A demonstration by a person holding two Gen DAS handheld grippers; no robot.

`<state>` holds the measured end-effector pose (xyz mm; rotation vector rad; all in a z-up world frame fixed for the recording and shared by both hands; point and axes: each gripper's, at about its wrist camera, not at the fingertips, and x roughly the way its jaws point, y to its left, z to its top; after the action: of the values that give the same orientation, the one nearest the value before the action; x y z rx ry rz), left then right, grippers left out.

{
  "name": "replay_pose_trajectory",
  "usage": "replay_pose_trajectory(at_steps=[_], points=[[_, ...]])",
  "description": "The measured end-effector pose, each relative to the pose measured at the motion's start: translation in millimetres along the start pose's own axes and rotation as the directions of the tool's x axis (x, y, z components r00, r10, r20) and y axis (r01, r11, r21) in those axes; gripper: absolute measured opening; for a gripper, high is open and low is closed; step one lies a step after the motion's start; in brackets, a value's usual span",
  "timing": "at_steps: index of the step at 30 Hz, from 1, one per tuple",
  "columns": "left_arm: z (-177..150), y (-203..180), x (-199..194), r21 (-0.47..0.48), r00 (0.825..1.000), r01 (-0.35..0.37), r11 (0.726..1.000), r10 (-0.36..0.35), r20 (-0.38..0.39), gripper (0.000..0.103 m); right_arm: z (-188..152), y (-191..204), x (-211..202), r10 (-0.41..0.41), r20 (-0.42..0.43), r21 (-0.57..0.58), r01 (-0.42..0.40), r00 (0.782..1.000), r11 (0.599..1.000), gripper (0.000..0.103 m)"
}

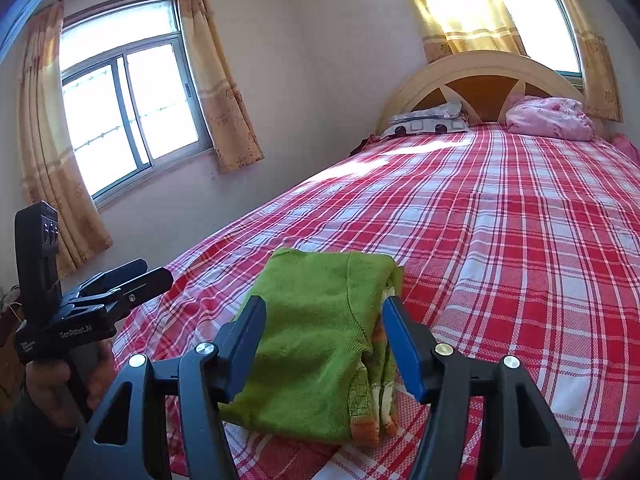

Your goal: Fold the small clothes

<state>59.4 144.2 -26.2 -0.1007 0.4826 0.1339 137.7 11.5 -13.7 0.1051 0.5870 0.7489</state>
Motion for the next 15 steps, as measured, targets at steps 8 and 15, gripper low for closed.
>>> replay_pose_trajectory(at_steps=[8, 15], points=[[0.8, 1.1, -0.9, -0.002, 1.0, 0.001, 1.0, -0.001, -0.002, 0.103, -2.1, 1.7, 1.3, 0.004, -0.004, -0.002, -0.004, 1.0, 1.0, 0.062], [0.8, 0.7, -1.2, -0.002, 1.0, -0.001, 1.0, 0.001, -0.004, 0.103, -4.3, 1.6, 1.6, 0.004, -0.007, -0.001, -0.004, 1.0, 1.0, 0.062]])
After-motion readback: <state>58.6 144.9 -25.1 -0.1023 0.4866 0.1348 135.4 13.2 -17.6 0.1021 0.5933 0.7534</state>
